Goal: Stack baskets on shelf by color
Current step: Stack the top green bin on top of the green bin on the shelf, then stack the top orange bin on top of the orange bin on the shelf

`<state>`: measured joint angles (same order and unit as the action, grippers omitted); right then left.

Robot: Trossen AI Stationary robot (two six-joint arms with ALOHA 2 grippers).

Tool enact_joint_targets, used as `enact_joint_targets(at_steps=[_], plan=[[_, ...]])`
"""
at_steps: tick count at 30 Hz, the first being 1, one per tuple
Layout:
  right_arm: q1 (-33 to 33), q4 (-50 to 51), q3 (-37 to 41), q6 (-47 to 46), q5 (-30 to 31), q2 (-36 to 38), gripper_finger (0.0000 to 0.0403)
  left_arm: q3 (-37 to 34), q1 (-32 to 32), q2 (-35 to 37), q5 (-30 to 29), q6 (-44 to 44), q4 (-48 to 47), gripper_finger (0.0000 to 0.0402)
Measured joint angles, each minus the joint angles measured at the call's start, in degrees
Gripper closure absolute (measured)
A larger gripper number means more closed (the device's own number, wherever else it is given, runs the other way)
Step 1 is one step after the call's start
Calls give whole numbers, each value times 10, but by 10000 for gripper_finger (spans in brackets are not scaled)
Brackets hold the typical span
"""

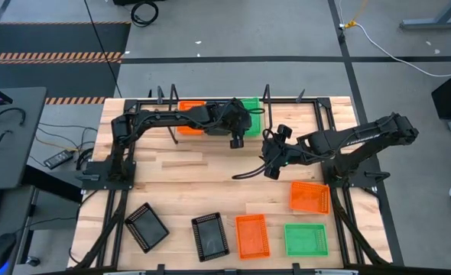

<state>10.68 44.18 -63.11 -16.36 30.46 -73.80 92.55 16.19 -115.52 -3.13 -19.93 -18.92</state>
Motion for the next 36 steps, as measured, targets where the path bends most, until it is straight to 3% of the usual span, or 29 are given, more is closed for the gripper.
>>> enact_joint_targets(at_steps=[17,24,28,36], plan=[[0,0,0,0,0,0,149,-1,-3,8,0,12,-6,292],[0,1,0,16,0,0,149,-1,-24,75,1,34,-69,305],[2,1,0,21,0,0,149,-30,-42,109,38,90,-97,321],[6,5,0,20,1,0,149,-236,-95,199,57,169,170,355]])
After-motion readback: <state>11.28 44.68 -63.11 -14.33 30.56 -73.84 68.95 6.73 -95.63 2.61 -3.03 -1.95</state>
